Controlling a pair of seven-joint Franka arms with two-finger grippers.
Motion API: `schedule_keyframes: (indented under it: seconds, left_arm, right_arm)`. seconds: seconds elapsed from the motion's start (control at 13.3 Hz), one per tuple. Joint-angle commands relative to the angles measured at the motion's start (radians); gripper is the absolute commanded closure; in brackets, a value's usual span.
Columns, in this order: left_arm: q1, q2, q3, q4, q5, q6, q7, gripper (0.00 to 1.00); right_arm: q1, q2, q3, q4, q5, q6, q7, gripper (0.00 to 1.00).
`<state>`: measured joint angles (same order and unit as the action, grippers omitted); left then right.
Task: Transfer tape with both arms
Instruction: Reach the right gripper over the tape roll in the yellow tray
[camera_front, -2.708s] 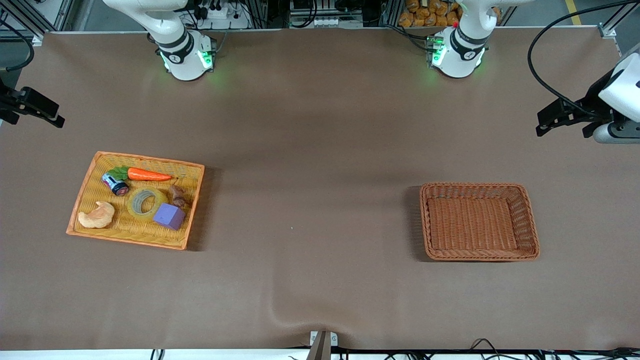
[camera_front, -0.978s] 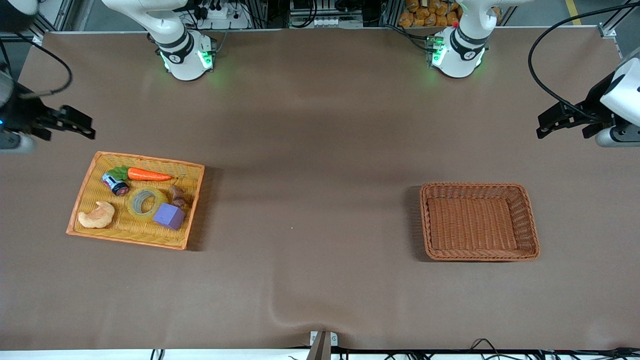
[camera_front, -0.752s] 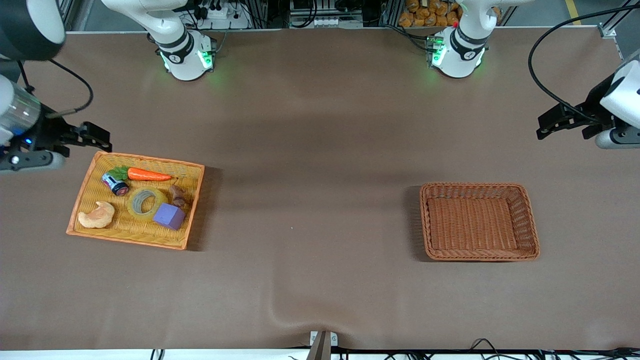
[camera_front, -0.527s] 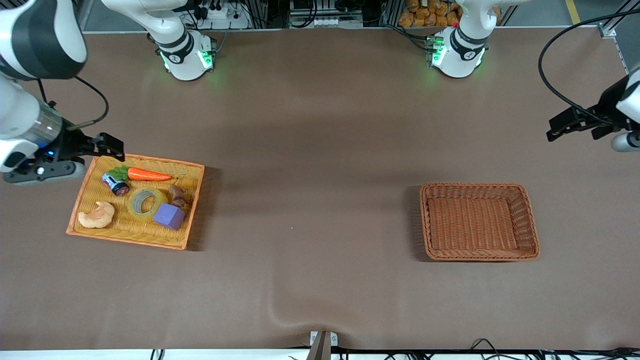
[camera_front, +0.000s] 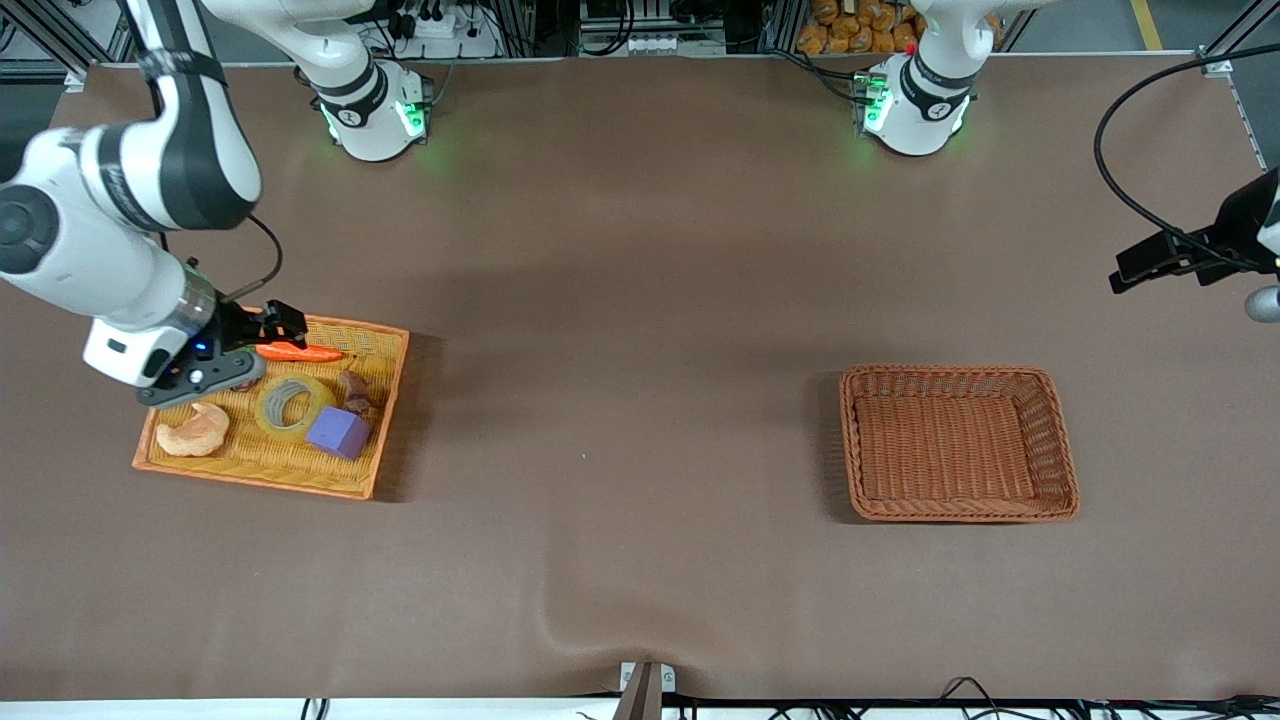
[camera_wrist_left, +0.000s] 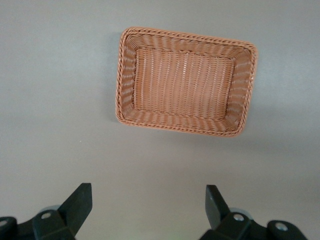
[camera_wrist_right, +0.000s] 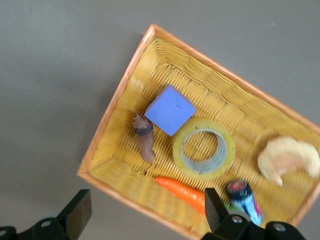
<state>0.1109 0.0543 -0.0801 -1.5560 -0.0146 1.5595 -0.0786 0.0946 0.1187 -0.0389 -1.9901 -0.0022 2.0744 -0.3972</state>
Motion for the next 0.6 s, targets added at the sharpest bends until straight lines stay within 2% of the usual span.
schedule_keyframes:
  seconds: [0.0,0.23,0.53]
  left_arm:
    - [0.01,0.006,-0.004,-0.002,-0.019,0.005,0.008,0.0]
    - [0.006,0.007,-0.006,-0.012,-0.016,0.005,0.008,0.0]
    - [0.003,0.006,-0.012,-0.022,-0.011,0.005,0.007,0.0]
  right_arm:
    - [-0.056,0.028,-0.001,-0.088,0.013,0.122,-0.197,0.0]
    - [-0.093,0.11,-0.002,-0.091,0.013,0.183,-0.336,0.0]
    - [-0.098,0.154,-0.004,-0.09,-0.002,0.223,-0.339,0.0]
